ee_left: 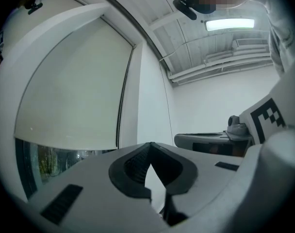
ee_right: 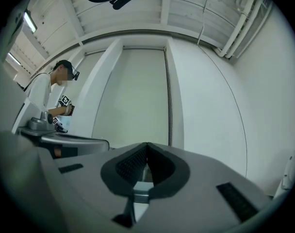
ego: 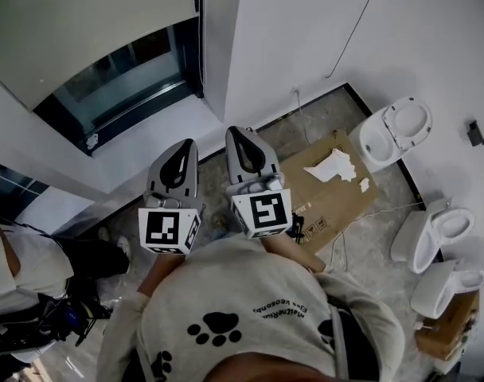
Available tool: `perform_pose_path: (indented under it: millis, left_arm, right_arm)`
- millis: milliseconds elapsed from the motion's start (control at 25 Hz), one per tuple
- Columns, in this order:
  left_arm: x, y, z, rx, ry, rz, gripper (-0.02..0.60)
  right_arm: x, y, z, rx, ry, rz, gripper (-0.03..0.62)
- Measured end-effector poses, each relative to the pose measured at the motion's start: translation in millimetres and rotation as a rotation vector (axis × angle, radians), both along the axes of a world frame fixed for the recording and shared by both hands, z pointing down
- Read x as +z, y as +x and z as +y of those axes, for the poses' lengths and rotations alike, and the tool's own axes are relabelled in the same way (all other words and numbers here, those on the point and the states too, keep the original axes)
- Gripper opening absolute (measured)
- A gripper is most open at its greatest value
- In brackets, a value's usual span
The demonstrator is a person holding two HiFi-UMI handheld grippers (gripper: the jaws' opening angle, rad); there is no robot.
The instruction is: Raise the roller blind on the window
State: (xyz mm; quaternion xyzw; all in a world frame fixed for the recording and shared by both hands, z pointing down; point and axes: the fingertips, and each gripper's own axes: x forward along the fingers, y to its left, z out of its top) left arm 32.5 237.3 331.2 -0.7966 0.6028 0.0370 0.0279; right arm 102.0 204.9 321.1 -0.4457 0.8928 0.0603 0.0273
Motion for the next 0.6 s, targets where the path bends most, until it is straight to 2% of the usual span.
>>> perform_pose_path:
  millis: [280, 600]
  left_arm:
    - [-1.2, 0.0, -64.6, -0.020, 0.018, 0.003, 0.008]
    - [7.4, -6.9, -91.2, -0.051, 0.000, 0.007, 0.008]
  right_arm:
    - [3.6, -2.8, -63.9, -0.041, 0.019, -0.010, 0.006]
    - [12.9, -3.2, -94.9, -0.050, 0.005, -0.008, 0.006]
